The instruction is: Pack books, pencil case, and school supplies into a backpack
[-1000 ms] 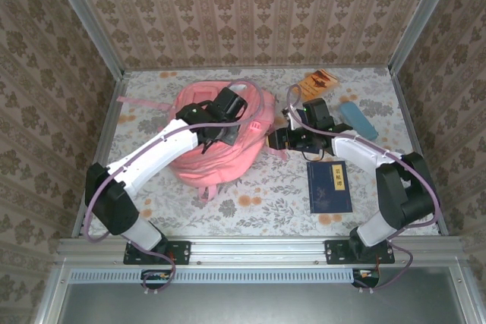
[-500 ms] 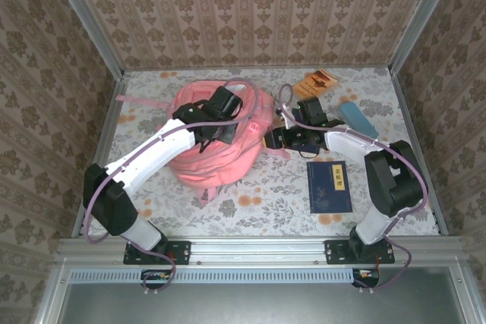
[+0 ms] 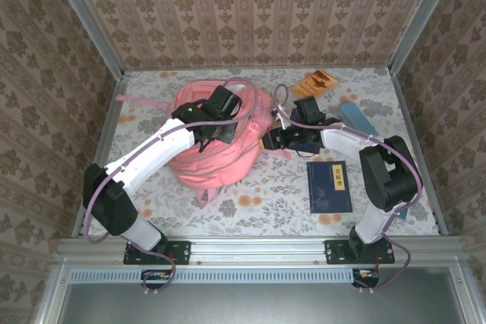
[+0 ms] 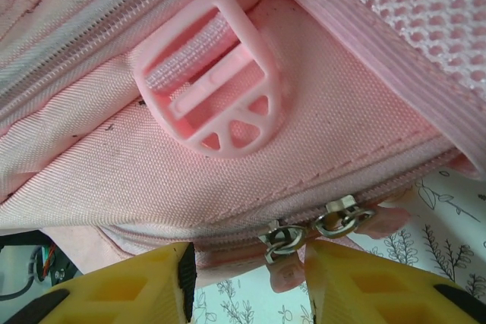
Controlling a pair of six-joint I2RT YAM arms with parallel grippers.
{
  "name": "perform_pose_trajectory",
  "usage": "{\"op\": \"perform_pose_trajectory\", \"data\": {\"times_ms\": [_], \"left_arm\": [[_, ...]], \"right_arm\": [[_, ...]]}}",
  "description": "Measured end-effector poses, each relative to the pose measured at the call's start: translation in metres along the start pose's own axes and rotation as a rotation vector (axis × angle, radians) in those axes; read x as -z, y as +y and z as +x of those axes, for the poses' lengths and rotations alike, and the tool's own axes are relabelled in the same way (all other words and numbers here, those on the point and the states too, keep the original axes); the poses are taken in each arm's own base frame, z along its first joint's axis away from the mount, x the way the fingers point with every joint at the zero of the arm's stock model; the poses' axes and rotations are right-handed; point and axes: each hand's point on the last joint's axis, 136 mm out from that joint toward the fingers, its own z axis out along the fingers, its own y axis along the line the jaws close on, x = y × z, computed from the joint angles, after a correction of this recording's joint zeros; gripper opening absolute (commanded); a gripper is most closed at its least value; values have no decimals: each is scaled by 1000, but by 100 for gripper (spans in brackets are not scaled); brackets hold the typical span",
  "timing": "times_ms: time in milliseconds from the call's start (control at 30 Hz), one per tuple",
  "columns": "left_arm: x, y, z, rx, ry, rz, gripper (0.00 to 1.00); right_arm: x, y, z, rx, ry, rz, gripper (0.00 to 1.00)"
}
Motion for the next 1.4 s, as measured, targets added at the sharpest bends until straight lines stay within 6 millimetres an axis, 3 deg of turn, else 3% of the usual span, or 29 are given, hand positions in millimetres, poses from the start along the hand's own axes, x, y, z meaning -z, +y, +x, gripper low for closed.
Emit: {"op": "perform_pose_trajectory", "data": {"times_ms": [133,367,733,933,1233,1333,1400], "left_arm": [[1,1,-2,5,-4,2,0],[2,4,-5,15,-10,2,0],[2,8,-5,55,-6,2,0],[-6,7,-6,141,11,1,0],[-31,-6,-3,208,58,29,0],[-33,-5,-11,225,30,35,0],[-34,-3,-16,237,16,42,0]], "right_arm": [[-2,1,3,7,10,-22,44],[-7,2,5,18,31,-43,24],[-5,7,15,22,42,-14,11],[-5,35,32,18,25,-45,10],[-27,89,73,20,77,-114,13],[-22,99,75,22,66,-108,24],[-15,94,66,3,28,-66,33]]}}
